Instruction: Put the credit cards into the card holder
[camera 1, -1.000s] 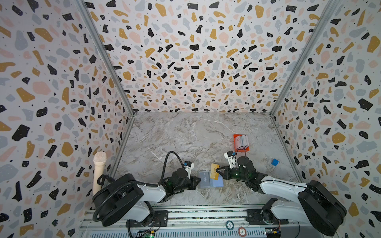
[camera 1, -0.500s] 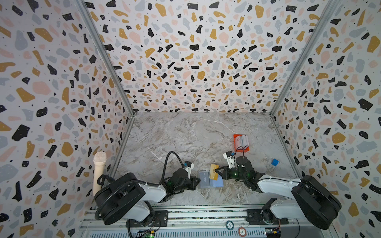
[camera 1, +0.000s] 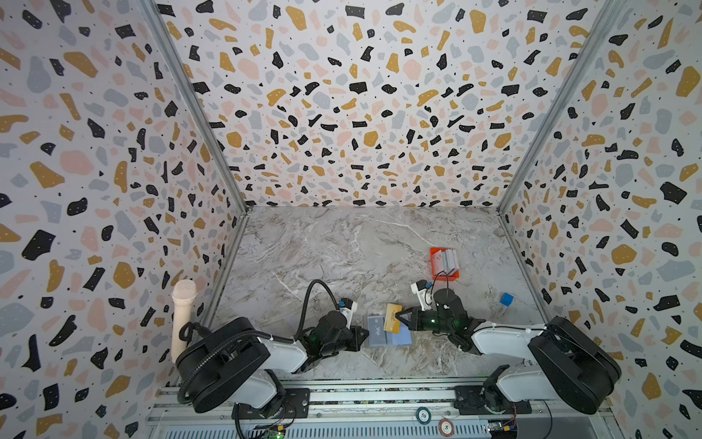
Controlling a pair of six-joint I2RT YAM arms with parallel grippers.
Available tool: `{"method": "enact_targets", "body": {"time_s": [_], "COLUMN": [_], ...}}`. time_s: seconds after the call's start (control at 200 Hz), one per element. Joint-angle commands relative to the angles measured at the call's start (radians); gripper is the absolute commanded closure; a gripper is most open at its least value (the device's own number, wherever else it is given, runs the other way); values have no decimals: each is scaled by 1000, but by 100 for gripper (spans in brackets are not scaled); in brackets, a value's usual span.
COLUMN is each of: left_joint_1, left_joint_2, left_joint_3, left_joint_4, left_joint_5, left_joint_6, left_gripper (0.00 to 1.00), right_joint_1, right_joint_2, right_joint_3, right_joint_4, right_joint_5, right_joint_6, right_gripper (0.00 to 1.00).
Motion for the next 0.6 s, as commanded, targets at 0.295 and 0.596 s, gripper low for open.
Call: {"method": "enact_targets", "body": {"time_s": [0.295, 0.596], "left_joint_1": [-6, -6], "left_joint_2": [6, 11], "left_joint_3": [10, 11], "left_joint_4": [8, 10], "left_joint_5": [19, 21], "left_joint_6": [8, 12], "left_gripper": [100, 100], "right_joint_1": [2, -3], "right_joint_2": [63, 86], "right_joint_3": [20, 80], "right_joint_4": [-84, -216], "right_joint_5": [-124, -137], "right_joint_6": [-3, -59], "right_gripper": [100, 100]}}
